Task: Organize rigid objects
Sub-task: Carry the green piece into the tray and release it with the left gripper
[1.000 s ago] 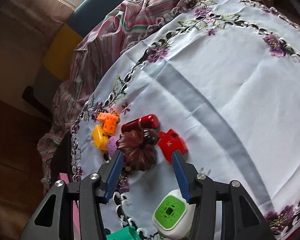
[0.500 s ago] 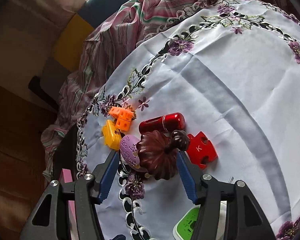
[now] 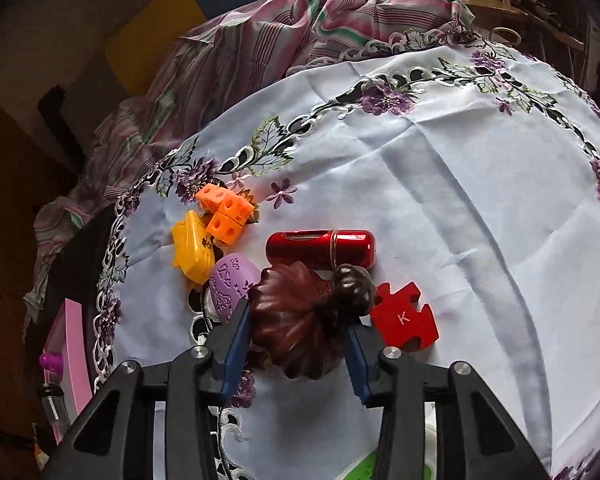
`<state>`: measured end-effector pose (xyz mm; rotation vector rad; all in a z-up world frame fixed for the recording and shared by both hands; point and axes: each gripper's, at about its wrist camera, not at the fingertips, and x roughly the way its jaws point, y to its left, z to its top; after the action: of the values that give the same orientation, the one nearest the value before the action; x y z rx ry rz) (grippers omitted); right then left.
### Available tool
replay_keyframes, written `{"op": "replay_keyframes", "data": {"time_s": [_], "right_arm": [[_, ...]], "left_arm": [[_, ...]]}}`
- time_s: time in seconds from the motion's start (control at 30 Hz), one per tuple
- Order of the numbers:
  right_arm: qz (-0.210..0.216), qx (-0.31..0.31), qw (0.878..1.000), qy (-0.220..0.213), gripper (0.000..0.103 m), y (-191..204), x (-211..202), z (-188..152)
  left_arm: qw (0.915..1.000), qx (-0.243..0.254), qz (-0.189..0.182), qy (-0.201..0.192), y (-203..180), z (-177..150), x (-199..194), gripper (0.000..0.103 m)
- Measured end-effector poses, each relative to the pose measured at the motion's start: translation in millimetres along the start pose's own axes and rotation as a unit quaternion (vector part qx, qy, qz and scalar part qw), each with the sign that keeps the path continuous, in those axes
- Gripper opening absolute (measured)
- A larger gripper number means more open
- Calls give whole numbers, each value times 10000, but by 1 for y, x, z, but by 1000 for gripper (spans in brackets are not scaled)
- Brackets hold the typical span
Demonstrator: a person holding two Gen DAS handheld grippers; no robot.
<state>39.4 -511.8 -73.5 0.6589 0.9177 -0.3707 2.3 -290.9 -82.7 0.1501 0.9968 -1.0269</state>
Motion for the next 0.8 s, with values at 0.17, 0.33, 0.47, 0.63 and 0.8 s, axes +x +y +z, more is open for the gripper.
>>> {"op": "replay_keyframes", "data": {"time_s": [0.17,0.33,0.47,0.63,0.8], "right_arm": [[139,175,9997,78,43,-5,0,1],[50,44,10000,52,43,-2,0,-1],[47,35,10000,44,43,-2,0,-1],[32,30,10000,49,43,-2,0,-1],[-46,-56,10000,39,43,1,-1,-2]], "left_arm": [[9996,-185,-39,-206,5,-1,-24,40],[9979,-448,-36,-458,15,-3,-55,40],[9951,-654,200,-717,29,-6,-82,40],[9883,-956,731,-941,56,-17,-110,41],[9751,-1376,1319,-1136,97,-34,-137,41]]}}
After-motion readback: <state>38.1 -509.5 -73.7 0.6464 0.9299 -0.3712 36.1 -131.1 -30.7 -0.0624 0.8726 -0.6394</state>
